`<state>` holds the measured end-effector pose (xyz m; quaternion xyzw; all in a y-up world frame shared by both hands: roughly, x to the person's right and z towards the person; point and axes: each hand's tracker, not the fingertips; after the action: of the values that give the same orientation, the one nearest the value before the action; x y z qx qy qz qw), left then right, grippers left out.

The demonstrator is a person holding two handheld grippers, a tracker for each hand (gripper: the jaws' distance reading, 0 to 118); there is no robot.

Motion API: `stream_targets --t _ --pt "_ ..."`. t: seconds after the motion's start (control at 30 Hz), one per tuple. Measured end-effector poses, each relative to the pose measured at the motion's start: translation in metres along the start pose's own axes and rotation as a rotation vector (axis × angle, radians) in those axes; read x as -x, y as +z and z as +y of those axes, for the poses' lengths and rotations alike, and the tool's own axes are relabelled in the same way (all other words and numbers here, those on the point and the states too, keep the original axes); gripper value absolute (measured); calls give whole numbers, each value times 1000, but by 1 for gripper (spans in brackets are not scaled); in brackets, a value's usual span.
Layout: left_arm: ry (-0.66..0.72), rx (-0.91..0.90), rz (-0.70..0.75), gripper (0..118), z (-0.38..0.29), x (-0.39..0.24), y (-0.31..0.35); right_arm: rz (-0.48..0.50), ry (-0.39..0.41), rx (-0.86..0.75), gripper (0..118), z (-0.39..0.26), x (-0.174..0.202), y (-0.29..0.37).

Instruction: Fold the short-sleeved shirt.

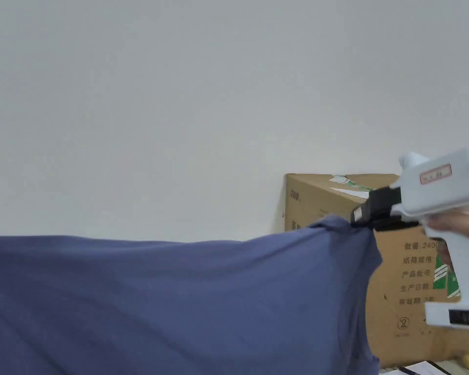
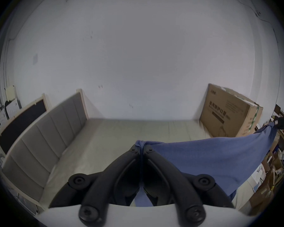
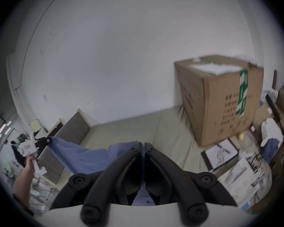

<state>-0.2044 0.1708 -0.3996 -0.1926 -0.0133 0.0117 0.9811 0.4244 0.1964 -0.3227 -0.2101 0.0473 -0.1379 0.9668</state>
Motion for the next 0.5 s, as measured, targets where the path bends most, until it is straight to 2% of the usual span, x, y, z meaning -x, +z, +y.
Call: stream_targets --t 0.2,0.33,0.5 --pt "51 -51 30 1 53 9 -15 -27 -4 -78 3 62 26 -17" --pt "46 -71 57 1 80 6 -47 -125 100 -127 3 95 44 -48" --pt "96 -104 102 1 106 6 -95 -145 42 -198 3 133 50 -94"
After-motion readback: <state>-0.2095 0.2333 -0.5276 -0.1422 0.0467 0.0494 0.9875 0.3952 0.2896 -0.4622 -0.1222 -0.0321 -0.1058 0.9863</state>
